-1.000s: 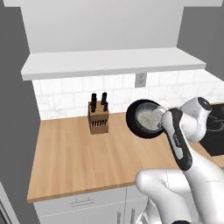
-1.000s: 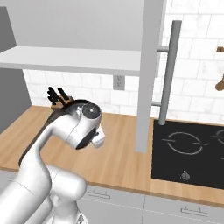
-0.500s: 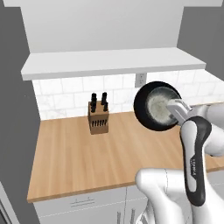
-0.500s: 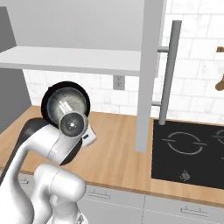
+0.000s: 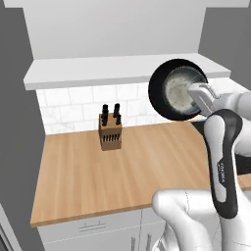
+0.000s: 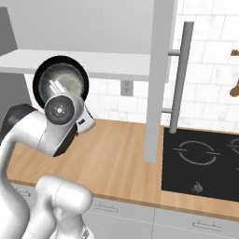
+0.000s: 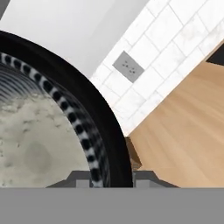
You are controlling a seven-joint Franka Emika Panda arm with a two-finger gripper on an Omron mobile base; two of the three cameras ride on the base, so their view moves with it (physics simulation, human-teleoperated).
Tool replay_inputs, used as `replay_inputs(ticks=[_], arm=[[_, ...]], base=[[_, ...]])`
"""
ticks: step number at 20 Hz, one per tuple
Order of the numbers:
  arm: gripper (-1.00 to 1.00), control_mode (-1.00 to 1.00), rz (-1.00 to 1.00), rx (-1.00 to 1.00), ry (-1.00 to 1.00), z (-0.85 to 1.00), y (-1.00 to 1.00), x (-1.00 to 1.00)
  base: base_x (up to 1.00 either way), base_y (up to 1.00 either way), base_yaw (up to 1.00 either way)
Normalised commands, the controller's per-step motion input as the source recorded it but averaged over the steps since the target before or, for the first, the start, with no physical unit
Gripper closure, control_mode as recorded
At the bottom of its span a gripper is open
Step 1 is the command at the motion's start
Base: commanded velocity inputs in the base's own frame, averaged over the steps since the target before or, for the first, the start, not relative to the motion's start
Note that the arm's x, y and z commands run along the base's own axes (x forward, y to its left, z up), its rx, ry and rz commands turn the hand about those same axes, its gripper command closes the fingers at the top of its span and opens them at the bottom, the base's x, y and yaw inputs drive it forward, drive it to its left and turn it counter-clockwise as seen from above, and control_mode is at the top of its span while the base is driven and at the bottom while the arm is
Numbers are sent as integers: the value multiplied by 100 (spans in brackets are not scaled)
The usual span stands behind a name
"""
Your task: Pick up the bowls on the counter and stack them on top of one another in the open cabinet. Place the smaller bowl on top of the larger bowl.
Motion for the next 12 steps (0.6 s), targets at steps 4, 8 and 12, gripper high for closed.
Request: replay_inputs(ticks=[4, 8, 12], arm=[[100, -100, -5, 0, 15, 68, 11, 93], [100, -100, -11, 4, 21, 41, 5, 90], [100, -100, -9, 0, 18, 22, 8, 84]], base=[[0, 0, 0], [0, 0, 0], [0, 0, 0]])
